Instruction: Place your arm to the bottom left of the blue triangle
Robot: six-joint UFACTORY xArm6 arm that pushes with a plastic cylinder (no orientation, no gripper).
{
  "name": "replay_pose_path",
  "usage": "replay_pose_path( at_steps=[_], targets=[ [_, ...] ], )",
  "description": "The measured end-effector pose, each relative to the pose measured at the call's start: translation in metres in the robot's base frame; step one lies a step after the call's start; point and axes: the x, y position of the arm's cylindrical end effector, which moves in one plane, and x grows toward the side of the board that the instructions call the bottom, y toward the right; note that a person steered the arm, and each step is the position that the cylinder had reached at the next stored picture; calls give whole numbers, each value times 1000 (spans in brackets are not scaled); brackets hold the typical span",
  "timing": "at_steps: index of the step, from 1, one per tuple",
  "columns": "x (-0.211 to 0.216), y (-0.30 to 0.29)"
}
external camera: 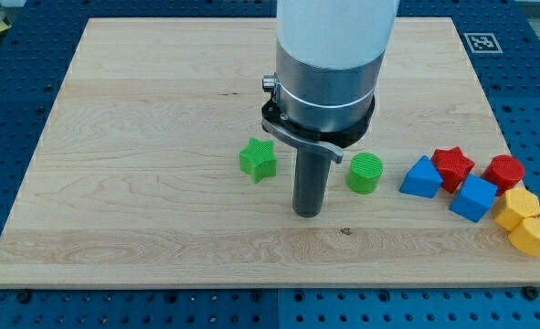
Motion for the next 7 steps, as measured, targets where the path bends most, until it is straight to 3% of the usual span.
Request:
replay_pose_path(
  at_steps=[6, 7],
  targets=[
    [0, 11],
    [0, 44]
  ],
)
